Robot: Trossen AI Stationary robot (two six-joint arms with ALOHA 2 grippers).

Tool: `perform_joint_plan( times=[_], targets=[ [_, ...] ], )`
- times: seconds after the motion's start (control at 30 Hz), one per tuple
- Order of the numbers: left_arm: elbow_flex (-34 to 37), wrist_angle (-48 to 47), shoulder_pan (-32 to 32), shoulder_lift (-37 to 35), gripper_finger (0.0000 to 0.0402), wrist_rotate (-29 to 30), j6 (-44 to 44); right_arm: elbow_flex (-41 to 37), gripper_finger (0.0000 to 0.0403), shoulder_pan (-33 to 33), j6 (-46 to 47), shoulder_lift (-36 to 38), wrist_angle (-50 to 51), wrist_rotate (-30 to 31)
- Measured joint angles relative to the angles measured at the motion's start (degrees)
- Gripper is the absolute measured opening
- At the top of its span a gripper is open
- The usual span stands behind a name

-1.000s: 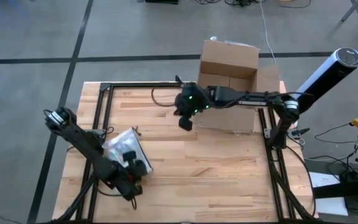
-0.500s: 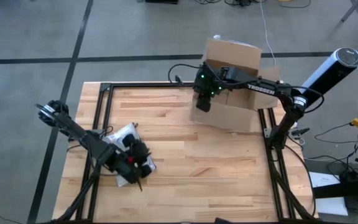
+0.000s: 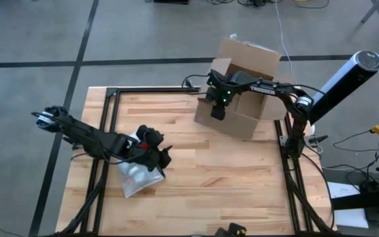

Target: Unpack boxes

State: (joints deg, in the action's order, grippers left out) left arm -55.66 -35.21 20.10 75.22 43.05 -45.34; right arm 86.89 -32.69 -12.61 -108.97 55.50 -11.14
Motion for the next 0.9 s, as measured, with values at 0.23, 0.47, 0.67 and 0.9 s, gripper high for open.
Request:
perform_joint_plan(
  times=[0.23,0.47,0.67,0.9],
  targets=[
    [0.0,0.3,-0.9,0.0,0.0276,-0.1,-0.1,-0.1,0.0120,0.0,0.0,-4.6,0.6,0.1],
    [0.0,0.3,-1.1,-0.1,0.0275,-0.1,-0.1,0.3,0.0010,0.5,0.3,-2.3,0.9,-2.7],
    [0.0,0.3,-1.1,-0.1,0.0275,1.0,0.0,3.2,0.0002,0.6,5.3,2.4,0.3,-10.7],
    [0.0,0.6,-1.1,-2.0,0.0275,7.0,-1.2,5.3,0.0001,1.9,18.5,12.3,-13.0,-20.8]
  ],
)
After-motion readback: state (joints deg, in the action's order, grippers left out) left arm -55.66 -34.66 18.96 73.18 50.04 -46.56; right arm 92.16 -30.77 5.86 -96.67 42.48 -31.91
